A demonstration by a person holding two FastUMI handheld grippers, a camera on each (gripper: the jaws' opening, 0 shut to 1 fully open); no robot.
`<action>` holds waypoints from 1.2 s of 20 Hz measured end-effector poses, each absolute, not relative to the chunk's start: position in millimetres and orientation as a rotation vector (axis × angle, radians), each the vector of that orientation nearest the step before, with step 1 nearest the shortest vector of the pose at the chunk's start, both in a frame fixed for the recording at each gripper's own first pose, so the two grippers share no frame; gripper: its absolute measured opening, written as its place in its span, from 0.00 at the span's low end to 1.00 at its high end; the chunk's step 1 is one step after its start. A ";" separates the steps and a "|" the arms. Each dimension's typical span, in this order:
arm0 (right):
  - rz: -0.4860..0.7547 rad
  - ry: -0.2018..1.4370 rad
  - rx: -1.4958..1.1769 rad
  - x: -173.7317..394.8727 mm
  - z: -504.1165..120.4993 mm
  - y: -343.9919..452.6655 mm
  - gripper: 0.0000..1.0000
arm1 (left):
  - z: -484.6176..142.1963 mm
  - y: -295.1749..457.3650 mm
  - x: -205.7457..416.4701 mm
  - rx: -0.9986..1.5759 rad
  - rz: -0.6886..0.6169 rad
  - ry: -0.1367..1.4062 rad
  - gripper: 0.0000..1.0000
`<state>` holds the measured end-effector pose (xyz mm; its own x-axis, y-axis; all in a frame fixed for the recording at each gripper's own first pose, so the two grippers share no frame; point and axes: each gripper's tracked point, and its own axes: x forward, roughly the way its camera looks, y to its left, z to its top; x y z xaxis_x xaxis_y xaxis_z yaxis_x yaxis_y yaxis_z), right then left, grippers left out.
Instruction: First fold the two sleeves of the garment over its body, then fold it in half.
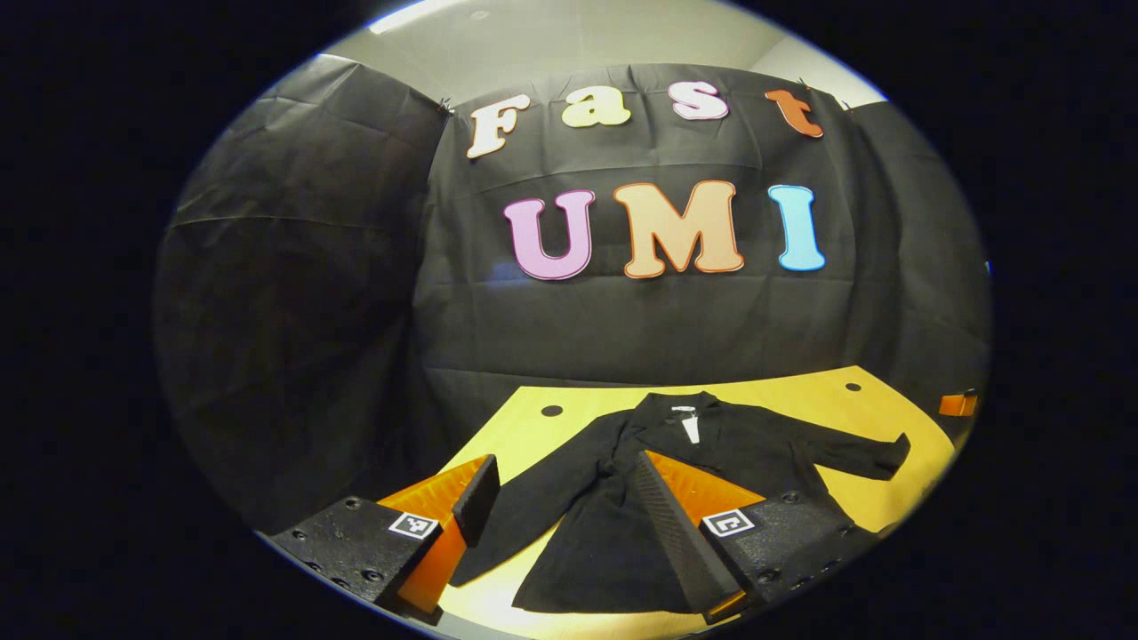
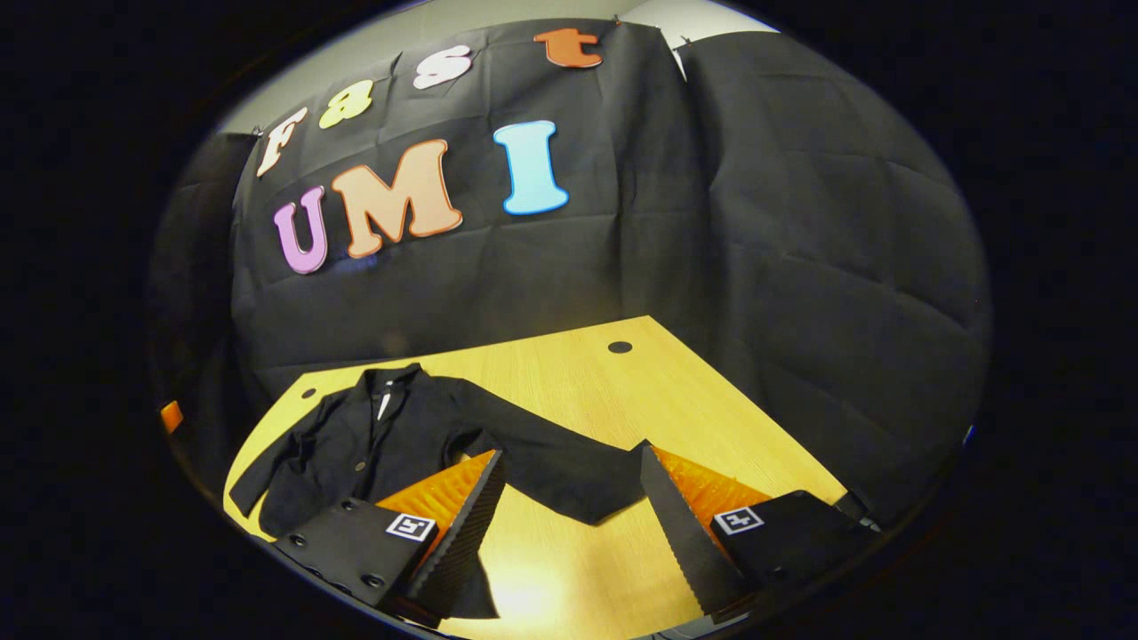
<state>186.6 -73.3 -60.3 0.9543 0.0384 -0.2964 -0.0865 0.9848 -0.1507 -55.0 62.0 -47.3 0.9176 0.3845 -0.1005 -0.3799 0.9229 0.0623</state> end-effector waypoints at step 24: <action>0.018 0.742 -0.331 291.2 -201.2 -124.7 0.98 | -83.3 64.7 -96.7 0.120 0.523 0.233 0.90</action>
<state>291.2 -124.7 -201.2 0.7396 -0.0999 -0.6656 -0.1326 0.9479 -0.2896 -96.7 64.7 -83.3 0.8407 0.5073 -0.1895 -0.4801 0.8600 0.1729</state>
